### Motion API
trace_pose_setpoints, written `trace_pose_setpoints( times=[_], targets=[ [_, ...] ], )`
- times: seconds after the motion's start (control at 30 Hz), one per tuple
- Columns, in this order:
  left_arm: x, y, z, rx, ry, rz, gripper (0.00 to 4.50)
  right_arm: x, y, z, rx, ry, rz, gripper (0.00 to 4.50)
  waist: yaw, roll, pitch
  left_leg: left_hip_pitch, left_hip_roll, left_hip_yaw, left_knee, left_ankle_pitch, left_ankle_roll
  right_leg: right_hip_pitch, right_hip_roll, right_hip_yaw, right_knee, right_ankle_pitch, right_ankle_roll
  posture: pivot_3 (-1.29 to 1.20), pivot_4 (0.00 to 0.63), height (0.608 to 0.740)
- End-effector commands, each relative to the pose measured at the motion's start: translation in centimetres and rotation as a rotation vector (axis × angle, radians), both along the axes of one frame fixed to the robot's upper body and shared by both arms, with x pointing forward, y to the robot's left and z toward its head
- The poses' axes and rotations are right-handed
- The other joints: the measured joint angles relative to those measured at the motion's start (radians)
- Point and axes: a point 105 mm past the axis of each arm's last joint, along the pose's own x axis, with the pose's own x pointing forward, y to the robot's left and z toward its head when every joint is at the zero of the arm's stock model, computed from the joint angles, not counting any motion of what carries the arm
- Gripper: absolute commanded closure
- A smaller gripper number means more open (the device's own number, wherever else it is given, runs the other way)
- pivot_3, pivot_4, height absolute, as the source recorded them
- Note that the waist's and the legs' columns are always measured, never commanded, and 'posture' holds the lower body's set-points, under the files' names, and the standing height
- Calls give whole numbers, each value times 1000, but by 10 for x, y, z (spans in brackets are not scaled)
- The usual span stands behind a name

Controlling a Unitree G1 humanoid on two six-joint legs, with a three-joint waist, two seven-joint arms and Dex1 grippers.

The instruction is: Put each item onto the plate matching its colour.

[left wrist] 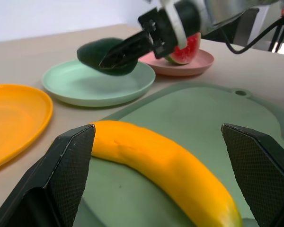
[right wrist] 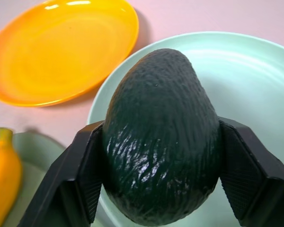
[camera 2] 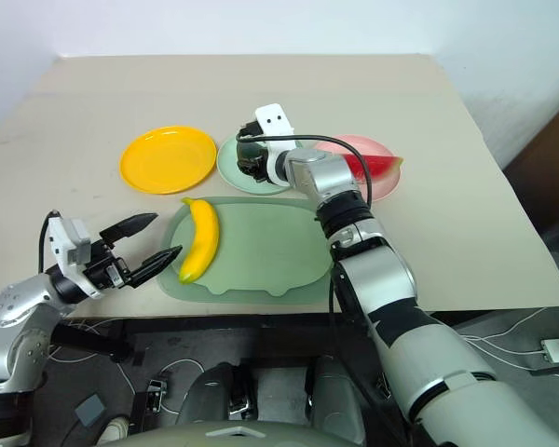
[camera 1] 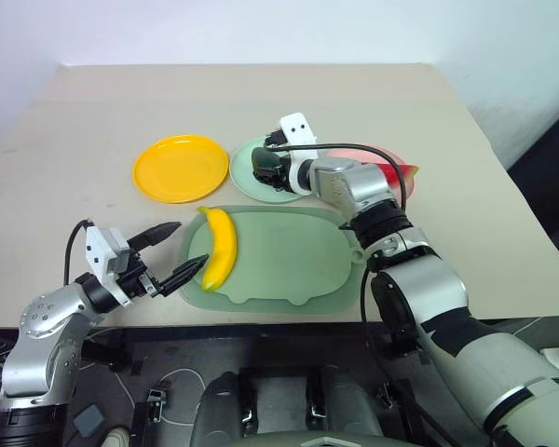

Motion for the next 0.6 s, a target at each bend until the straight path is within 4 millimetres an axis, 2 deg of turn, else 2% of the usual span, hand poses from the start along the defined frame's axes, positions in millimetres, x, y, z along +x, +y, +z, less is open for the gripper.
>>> trace_pose_setpoints(
  times=[0.03, 0.1, 0.3, 0.4, 0.5, 0.6],
  targets=[
    [-4, 5, 3, -1, -37, 11, 0, 5, 5, 12, -5, -62, -4, 750, 0, 0, 0, 0, 0, 0, 0, 0, 0, 0, 0, 0, 0, 0, 0, 0, 150, 695],
    [-5, 7, 1, -2, -36, 15, 0, 6, 6, 10, -22, -71, 0, 75, -1, 0, 0, 0, 0, 0, 0, 0, 0, 0, 0, 0, 0, 0, 0, 0, 150, 695],
    [-7, 13, -4, -2, -39, 30, 0, 9, -3, 21, -15, -109, -15, 33, -1, 0, 0, 0, 0, 0, 0, 0, 0, -1, 0, 0, 0, 0, 0, 0, 150, 695],
    [-8, 16, -5, -2, -40, 36, 0, 4, -6, 31, 38, -146, 25, 33, 0, 0, 0, -1, 0, 0, 0, 0, 0, -1, 0, 0, 0, 0, 0, 0, 150, 695],
    [-5, 19, -5, 2, -47, 57, 0, -13, -9, 41, 117, -208, 106, 33, 2, 0, 0, -1, 1, -1, 0, 0, 0, -1, 0, 0, 0, 0, 0, 0, 150, 695],
    [-3, 17, -4, -4, -58, 70, 0, -43, -11, 42, 200, -239, 196, 33, 3, 0, 0, -1, 1, -2, 0, 0, 0, 0, 0, 0, 0, 0, 0, 0, 150, 695]
  ],
)
